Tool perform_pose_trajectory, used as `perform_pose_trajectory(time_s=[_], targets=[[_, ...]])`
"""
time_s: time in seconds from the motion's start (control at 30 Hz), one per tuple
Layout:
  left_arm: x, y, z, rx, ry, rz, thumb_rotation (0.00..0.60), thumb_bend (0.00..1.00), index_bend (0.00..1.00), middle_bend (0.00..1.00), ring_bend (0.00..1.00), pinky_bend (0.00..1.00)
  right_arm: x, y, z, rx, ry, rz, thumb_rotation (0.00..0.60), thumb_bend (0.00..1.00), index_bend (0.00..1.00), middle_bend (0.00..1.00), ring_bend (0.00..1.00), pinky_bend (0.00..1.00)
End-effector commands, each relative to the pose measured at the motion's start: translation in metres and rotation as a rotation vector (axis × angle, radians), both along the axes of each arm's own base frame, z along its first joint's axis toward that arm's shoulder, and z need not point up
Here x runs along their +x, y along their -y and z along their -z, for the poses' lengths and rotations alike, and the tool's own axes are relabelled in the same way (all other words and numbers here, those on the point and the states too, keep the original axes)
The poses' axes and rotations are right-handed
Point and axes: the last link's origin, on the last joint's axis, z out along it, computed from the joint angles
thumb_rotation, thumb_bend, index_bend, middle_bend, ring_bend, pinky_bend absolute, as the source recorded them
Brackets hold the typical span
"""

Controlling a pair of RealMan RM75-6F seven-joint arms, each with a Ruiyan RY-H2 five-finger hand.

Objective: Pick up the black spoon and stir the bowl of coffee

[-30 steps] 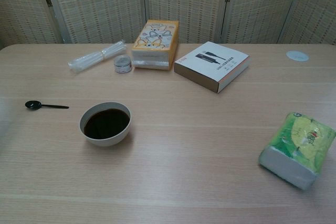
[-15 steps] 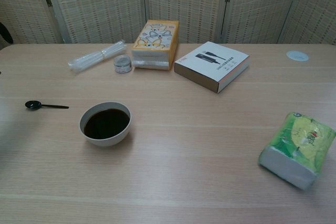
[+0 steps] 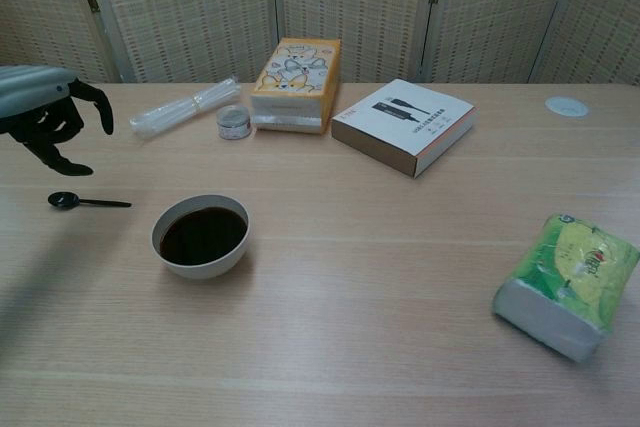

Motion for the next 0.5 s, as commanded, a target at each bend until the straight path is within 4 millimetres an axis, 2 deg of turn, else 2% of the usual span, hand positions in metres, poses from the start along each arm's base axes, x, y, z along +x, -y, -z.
perform_pose_trajectory(time_s=[0.03, 0.17, 0.5], targets=[[-0.003, -0.008, 0.017, -0.002, -0.015, -0.028, 0.6, 0.22, 0.46, 0.97, 0.91, 1.0, -0.001, 0.001, 0.0, 0.003, 0.001, 0.005, 0.6, 0.17, 0.09, 0.17, 0.23, 0.18], [-0.014, -0.015, 0.028, -0.026, -0.066, -0.086, 0.6, 0.23, 0.47, 0.99, 0.93, 1.0, -0.001, 0.003, 0.0, 0.005, 0.001, 0.003, 0.6, 0.17, 0.09, 0.17, 0.24, 0.19], [-0.028, -0.026, 0.043, -0.032, -0.061, -0.206, 0.6, 0.36, 0.49, 1.0, 0.94, 1.0, -0.003, 0.007, 0.002, 0.013, -0.001, 0.008, 0.6, 0.17, 0.09, 0.18, 0.27, 0.2]])
